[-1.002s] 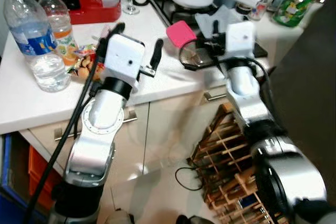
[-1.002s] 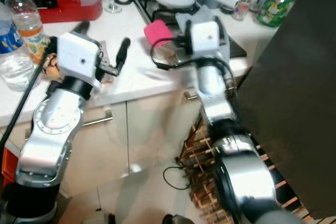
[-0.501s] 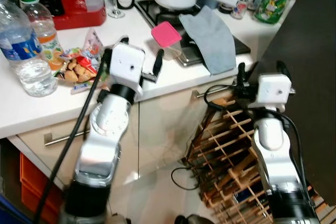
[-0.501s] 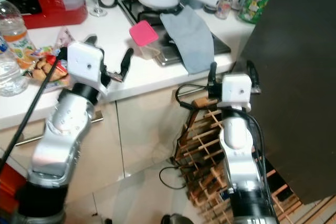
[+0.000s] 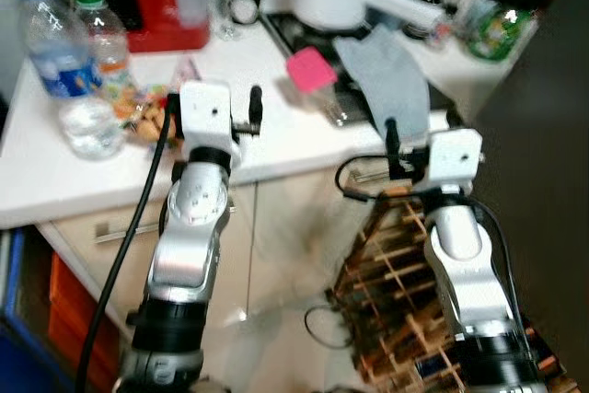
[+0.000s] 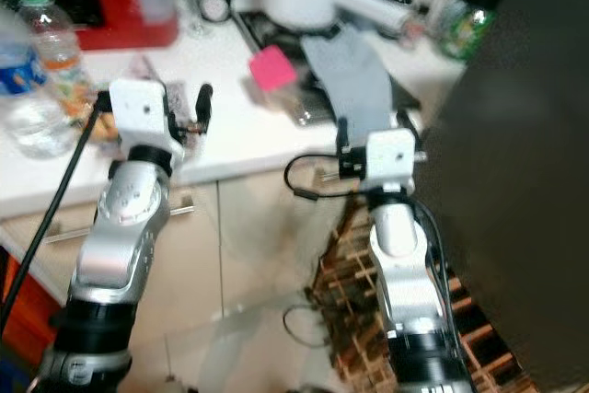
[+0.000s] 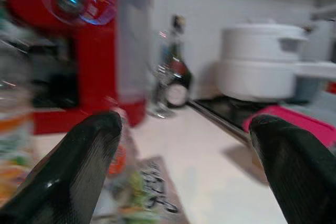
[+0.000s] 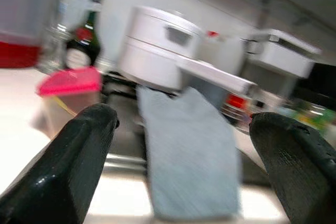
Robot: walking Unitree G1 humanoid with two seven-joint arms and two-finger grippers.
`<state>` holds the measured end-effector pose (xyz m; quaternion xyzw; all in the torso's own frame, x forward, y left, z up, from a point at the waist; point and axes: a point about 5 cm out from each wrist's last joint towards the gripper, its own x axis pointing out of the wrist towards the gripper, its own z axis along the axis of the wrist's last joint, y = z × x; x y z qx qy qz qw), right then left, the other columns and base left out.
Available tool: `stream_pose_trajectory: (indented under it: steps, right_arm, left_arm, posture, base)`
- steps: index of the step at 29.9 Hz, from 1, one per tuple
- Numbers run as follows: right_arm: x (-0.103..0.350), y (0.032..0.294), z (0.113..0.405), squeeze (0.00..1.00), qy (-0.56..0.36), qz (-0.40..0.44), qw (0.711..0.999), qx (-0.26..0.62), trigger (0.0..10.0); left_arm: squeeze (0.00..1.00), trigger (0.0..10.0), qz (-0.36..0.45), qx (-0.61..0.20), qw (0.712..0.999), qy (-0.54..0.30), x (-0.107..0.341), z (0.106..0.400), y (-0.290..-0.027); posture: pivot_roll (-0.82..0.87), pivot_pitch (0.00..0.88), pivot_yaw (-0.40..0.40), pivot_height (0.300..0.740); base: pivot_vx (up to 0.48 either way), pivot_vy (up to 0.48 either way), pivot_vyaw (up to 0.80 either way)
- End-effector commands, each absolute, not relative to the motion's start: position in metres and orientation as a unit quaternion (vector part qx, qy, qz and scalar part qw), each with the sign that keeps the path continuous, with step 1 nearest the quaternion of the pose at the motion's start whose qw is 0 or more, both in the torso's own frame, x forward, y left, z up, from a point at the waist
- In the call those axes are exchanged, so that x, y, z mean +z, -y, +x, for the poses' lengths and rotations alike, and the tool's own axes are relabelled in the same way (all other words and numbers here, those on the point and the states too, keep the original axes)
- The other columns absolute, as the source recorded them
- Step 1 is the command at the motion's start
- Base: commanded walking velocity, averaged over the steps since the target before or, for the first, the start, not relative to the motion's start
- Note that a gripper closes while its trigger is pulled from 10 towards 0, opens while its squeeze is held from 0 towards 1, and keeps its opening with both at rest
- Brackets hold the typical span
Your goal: Restocking fridge
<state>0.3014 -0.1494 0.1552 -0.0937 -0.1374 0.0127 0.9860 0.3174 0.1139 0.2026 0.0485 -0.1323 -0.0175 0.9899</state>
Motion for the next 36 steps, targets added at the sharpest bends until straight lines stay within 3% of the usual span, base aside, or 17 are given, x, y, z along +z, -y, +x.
stream_pose_trajectory:
  steps: [1, 4, 5, 26, 29, 32, 36]
  right_arm:
    - [0.156, 0.15, 0.306, 1.0, 0.129, -0.107, 0.986, 0.021, 10.0]
    - [0.157, 0.15, 0.309, 0.99, 0.122, -0.105, 0.987, 0.012, 10.0]
    - [0.157, 0.151, 0.31, 0.0, 0.121, -0.101, 0.988, 0.006, 10.0]
    - [0.155, 0.142, 0.319, 0.0, 0.099, -0.057, 0.993, 0.022, 10.0]
    - [0.183, 0.155, 0.309, 0.0, 0.18, -0.068, 0.981, -0.015, 10.0]
    - [0.233, 0.158, 0.295, 0.0, 0.297, -0.07, 0.952, -0.034, 10.0]
    - [0.238, 0.158, 0.294, 0.0, 0.304, -0.066, 0.95, -0.038, 10.0]
  left_arm:
    - [0.0, 10.0, 0.062, -0.029, 0.987, 0.142, 0.206, 0.319, -0.105]
    - [0.0, 10.0, 0.064, -0.033, 0.985, 0.155, 0.209, 0.321, -0.103]
    - [0.0, 10.0, 0.069, -0.039, 0.983, 0.165, 0.212, 0.321, -0.101]
    - [0.0, 10.0, 0.089, -0.066, 0.973, 0.204, 0.223, 0.321, -0.101]
    - [0.0, 10.0, 0.051, -0.07, 0.978, 0.192, 0.215, 0.3, -0.111]
    - [0.0, 10.0, 0.049, -0.044, 0.965, 0.254, 0.241, 0.281, -0.121]
    - [0.0, 10.0, 0.069, -0.044, 0.956, 0.283, 0.251, 0.282, -0.119]
  posture:
    - [0.02, 0.0, -0.061, 0.74]
    - [0.02, 0.0, -0.064, 0.74]
    - [0.02, 0.0, -0.064, 0.74]
    - [0.04, 0.0, -0.067, 0.74]
    - [0.03, 0.0, -0.06, 0.74]
    - [0.04, 0.0, -0.073, 0.74]
    - [0.05, 0.0, -0.089, 0.74]
  base:
    - [0.0, 0.0, 0.0]
    - [0.0, 0.0, 0.0]
    - [0.0, 0.0, 0.0]
    - [0.0, 0.0, 0.0]
    - [0.0, 0.0, 0.0]
    - [0.0, 0.0, 0.0]
    - [0.0, 0.0, 0.0]
